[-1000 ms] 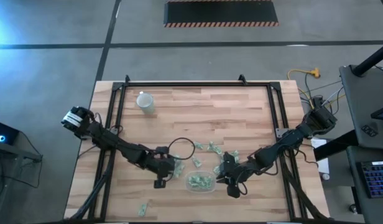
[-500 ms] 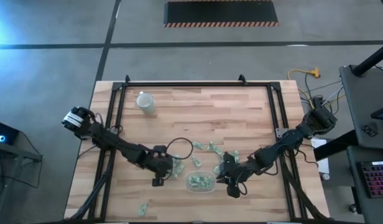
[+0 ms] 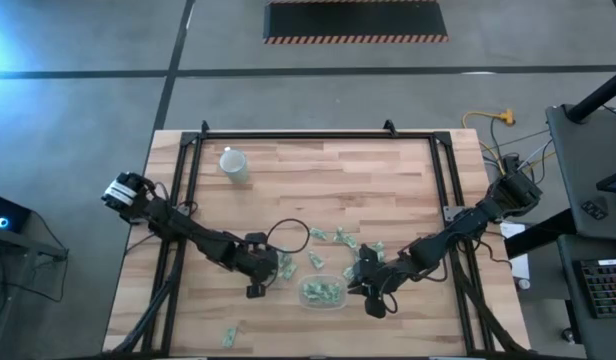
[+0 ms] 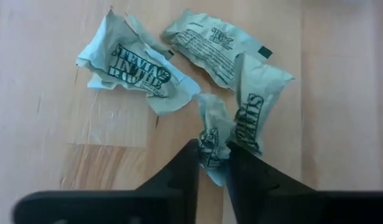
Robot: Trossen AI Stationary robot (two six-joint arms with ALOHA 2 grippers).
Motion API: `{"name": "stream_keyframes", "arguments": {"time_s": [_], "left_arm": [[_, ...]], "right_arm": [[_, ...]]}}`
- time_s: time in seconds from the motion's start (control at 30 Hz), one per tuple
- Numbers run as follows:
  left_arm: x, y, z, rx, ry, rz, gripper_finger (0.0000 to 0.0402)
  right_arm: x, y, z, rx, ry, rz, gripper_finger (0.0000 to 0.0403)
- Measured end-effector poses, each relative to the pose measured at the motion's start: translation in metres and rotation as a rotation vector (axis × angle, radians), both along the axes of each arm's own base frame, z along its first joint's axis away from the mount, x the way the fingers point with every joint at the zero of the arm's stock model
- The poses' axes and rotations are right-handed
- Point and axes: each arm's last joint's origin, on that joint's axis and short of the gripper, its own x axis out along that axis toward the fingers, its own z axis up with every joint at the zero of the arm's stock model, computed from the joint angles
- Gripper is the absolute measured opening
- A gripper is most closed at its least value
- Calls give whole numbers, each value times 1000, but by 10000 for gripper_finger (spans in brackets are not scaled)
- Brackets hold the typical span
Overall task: Pick and place Stevia / Truvia into bins
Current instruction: Put the stevia packet into the transparent container
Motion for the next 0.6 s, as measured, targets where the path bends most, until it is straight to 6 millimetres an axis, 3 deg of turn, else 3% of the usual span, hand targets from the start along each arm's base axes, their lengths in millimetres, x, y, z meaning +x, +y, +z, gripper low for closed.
{"name": "stream_keyframes", "arguments": {"time_s": [0.13, 0.47, 0.6], "left_arm": [[0, 0, 3, -7, 0, -2, 8], [0, 1, 10, -19, -24, 1, 23], [0, 1, 10, -29, -23, 20, 9]], "right_arm": [[0, 0, 0, 0, 0, 0, 57], [0, 0, 0, -1, 1, 0, 56], [0, 0, 0, 1, 2, -2, 56]]}}
